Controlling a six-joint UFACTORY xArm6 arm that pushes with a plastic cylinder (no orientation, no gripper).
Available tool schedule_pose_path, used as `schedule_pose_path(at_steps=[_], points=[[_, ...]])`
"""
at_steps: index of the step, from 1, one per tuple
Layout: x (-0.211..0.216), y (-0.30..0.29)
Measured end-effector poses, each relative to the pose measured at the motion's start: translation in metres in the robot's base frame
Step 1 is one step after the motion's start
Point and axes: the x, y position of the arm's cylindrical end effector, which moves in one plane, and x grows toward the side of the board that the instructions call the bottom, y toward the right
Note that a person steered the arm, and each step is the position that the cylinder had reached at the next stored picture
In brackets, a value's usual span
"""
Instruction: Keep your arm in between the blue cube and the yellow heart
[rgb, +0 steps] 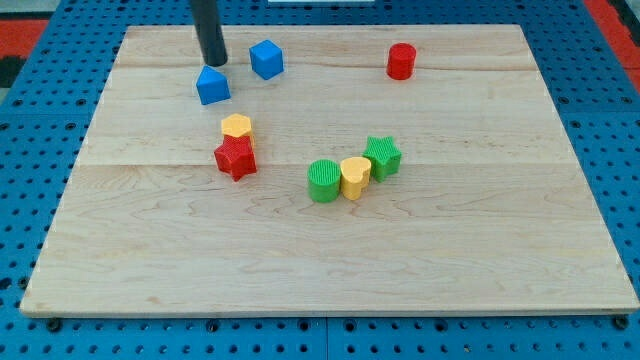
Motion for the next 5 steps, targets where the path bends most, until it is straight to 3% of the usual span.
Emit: schedule_pose_path(at_steps=[1,2,3,4,5], points=[[0.016,0.060],[0.023,0.071],[0.088,0.101],[0.118,0.140],[0.118,0.140]])
